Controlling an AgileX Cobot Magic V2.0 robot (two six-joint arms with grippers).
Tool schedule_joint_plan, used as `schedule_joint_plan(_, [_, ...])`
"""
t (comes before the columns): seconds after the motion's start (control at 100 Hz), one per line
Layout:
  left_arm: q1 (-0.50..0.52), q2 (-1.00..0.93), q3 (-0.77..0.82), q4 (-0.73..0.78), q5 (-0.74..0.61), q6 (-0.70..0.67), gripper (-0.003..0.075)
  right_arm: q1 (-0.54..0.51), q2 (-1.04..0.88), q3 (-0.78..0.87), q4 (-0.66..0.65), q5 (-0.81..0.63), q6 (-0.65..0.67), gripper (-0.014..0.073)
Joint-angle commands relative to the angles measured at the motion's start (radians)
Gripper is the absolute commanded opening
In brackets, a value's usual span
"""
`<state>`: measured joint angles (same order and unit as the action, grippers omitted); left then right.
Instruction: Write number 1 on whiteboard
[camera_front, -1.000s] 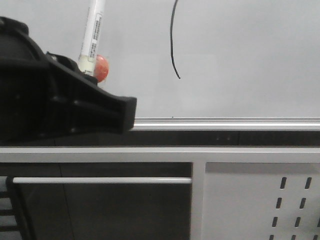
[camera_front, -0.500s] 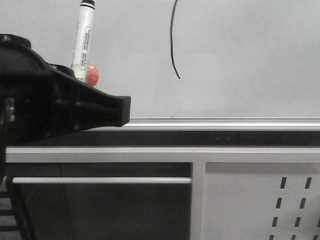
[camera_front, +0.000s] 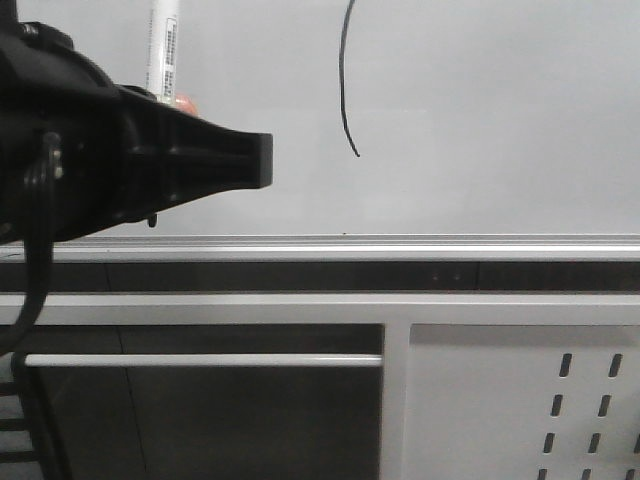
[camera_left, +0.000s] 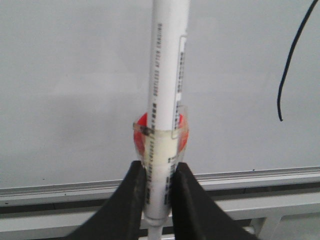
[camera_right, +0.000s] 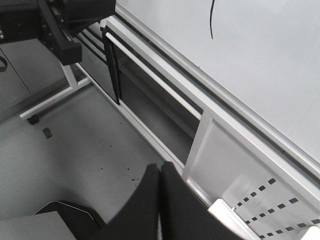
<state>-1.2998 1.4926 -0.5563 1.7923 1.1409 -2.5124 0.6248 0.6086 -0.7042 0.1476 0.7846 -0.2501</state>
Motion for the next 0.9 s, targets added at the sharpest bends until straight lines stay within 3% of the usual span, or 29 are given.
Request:
schedule_joint_plan(0.0, [0.012,-0.02,-0.026,0.069,0.13,0.001,-0.0018,-0.002,0.0,-0.023,-0.005,-0.074,0.001,-0.0078])
schedule_joint_plan(0.16, [0.013,-0.02,-0.052,0.069,0.13,0.007,-0.0018,-0.002,0.0,-0.023,-0.009,-0.076,0.001,-0.0078])
schedule_joint_plan(0.39, [0.016,-0.02,-0.111,0.069,0.13,0.138,-0.0018,-0.002,0.0,-0.023,-0.013,-0.093,0.001,-0.0078])
schedule_joint_plan(0.89, [0.103,-0.02,-0.127,0.069,0.112,0.137,-0.0018,-0.002,0.0,-0.023,-0.015,-0.108,0.001,-0.0079])
